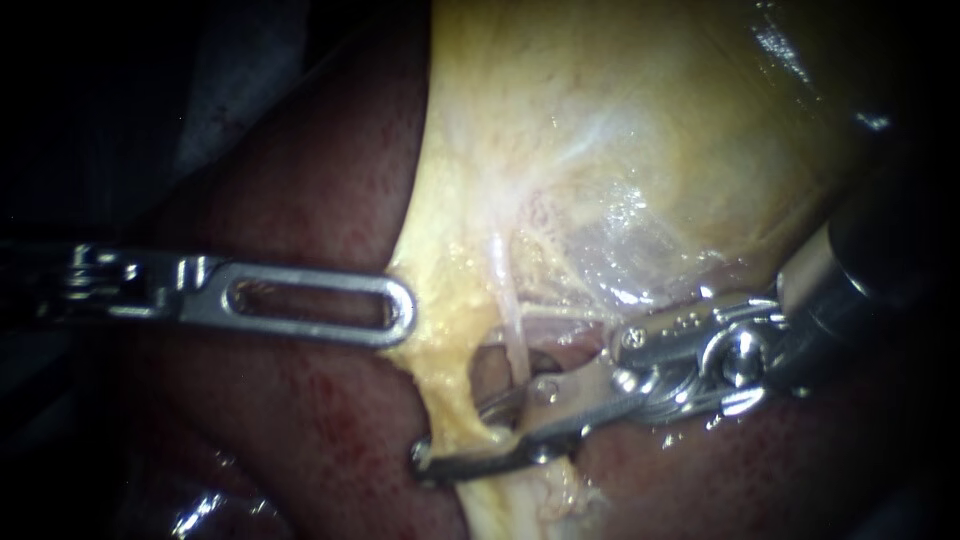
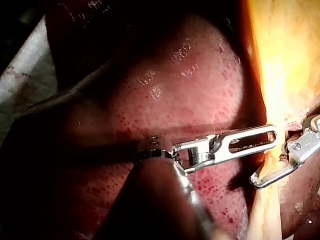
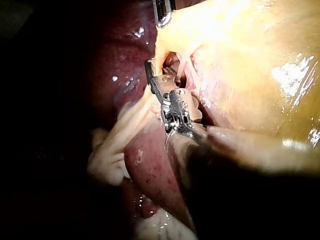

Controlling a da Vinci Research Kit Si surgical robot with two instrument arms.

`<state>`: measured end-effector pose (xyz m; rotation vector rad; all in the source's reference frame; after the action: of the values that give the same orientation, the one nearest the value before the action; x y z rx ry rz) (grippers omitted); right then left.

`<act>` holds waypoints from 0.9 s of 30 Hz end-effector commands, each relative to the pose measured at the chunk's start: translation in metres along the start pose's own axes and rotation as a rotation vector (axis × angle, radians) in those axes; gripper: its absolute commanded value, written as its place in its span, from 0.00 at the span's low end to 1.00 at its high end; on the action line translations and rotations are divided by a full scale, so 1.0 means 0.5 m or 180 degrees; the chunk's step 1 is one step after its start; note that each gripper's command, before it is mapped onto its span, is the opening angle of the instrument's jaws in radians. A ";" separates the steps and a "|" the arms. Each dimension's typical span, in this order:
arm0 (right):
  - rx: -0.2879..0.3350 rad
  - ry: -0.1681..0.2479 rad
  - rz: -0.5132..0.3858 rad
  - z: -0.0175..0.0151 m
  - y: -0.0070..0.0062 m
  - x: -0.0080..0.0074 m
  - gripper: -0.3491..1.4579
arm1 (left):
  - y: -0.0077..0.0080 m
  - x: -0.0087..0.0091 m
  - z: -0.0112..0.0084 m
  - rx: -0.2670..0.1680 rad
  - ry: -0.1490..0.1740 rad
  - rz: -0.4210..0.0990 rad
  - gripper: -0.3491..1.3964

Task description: Going back first clip left tube

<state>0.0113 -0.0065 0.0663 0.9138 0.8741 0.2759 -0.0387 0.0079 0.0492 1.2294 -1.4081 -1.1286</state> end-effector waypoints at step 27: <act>-0.0166 0.0095 -0.0108 -0.0001 0.0000 0.0022 0.47 | 0.0001 -0.0001 0.0000 0.0000 0.0001 0.0000 0.00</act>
<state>0.0122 -0.0059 0.0656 0.8462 0.9067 0.2817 -0.0387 0.0080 0.0492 1.2295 -1.4082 -1.1285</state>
